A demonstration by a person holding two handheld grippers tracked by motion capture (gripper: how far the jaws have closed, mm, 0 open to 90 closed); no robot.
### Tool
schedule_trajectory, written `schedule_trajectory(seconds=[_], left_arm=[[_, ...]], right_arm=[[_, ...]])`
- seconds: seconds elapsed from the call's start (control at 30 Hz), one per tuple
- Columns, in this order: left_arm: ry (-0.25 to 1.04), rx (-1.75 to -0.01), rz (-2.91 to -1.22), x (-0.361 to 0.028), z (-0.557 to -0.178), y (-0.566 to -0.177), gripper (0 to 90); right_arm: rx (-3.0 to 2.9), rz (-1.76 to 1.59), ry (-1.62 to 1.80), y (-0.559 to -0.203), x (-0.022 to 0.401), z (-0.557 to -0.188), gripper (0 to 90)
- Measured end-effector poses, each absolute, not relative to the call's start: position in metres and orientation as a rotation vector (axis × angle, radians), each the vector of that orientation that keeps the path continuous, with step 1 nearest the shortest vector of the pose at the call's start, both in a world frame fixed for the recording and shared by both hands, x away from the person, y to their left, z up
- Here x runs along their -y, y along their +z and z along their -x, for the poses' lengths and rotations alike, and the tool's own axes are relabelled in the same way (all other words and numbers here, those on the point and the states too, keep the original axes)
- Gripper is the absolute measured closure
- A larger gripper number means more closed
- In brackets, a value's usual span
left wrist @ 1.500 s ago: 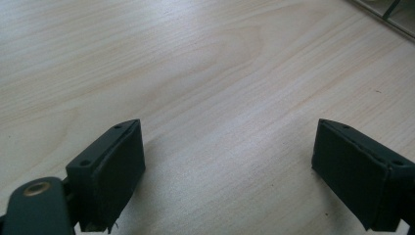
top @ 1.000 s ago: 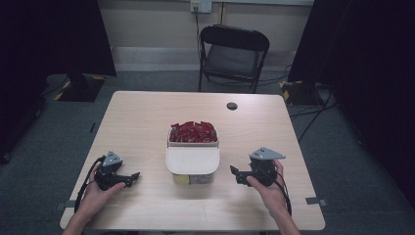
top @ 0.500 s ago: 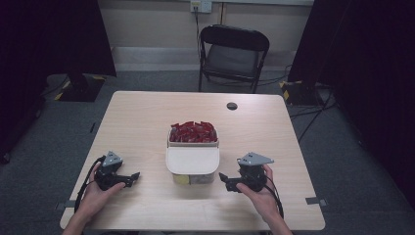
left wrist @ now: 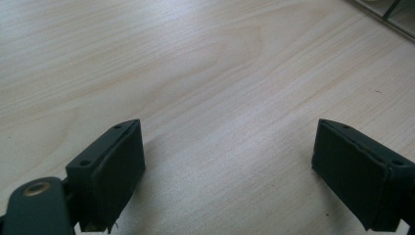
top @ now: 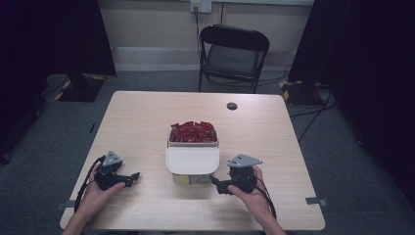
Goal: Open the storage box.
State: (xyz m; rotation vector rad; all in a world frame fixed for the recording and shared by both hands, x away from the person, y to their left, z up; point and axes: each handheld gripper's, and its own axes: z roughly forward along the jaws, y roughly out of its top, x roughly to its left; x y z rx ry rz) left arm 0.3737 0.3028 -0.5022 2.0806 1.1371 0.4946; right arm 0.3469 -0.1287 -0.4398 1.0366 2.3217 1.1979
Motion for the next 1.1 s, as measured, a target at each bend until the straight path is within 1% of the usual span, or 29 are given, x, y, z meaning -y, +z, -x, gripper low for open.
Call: schedule_trajectory(seconds=[0.4,1.1], left_arm=[[0.495,-1.139,-2.077,-0.303,-0.374,-0.502,11.8],[0.501,-1.150,-2.075,-0.303,-0.374,-0.502,11.7]], right_arm=[[-2.318,-1.045,1.219,-0.438,0.121,-0.353,14.5],[-2.291,-1.033,1.302,-0.425,0.126,-0.353,14.4]])
